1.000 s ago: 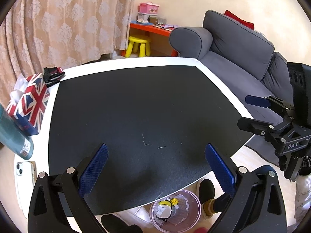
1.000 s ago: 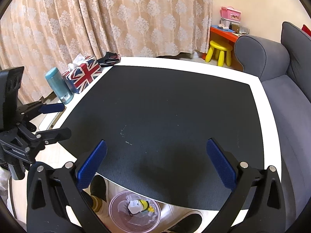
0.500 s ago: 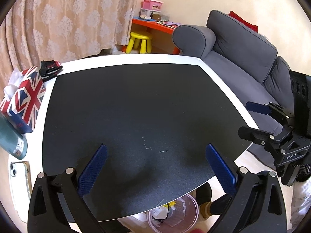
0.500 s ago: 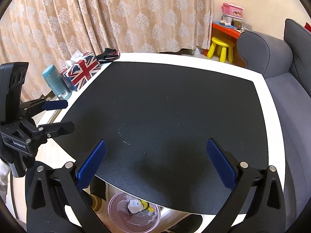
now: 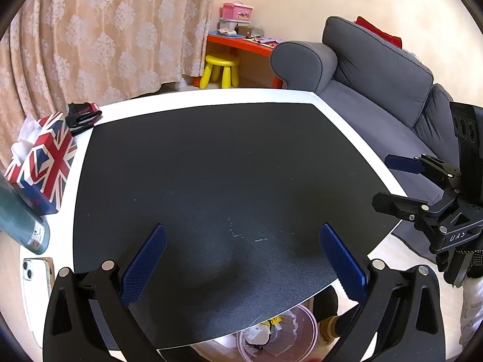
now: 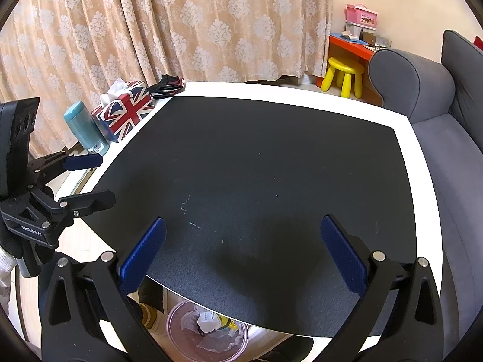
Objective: Collect trash
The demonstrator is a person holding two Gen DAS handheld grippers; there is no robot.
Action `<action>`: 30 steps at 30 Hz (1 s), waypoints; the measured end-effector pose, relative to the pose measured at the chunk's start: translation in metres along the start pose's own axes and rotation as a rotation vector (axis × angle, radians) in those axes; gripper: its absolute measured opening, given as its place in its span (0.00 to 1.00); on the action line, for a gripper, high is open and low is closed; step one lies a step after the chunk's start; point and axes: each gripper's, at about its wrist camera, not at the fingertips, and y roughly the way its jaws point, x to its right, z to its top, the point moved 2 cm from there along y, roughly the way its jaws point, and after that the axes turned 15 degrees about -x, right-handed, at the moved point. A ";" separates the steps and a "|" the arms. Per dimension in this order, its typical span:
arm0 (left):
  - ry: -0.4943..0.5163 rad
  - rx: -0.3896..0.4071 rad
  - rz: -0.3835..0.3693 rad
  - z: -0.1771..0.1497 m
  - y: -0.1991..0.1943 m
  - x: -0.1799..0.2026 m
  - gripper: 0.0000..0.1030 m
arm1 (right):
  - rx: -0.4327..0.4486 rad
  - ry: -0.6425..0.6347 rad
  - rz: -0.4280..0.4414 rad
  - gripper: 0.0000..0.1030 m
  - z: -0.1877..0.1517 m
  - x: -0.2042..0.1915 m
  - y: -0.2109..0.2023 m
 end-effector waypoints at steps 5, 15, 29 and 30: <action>-0.001 -0.001 0.004 0.000 -0.001 0.000 0.94 | 0.002 -0.002 0.002 0.97 0.000 -0.001 -0.002; 0.005 -0.003 0.004 0.000 0.000 0.002 0.94 | 0.004 -0.002 0.002 0.97 0.001 -0.003 -0.002; 0.008 -0.004 0.003 0.000 0.000 0.005 0.94 | 0.003 -0.001 0.003 0.97 0.001 0.000 -0.002; 0.009 -0.004 0.002 0.001 0.000 0.005 0.94 | 0.003 -0.001 0.003 0.97 0.001 0.000 -0.002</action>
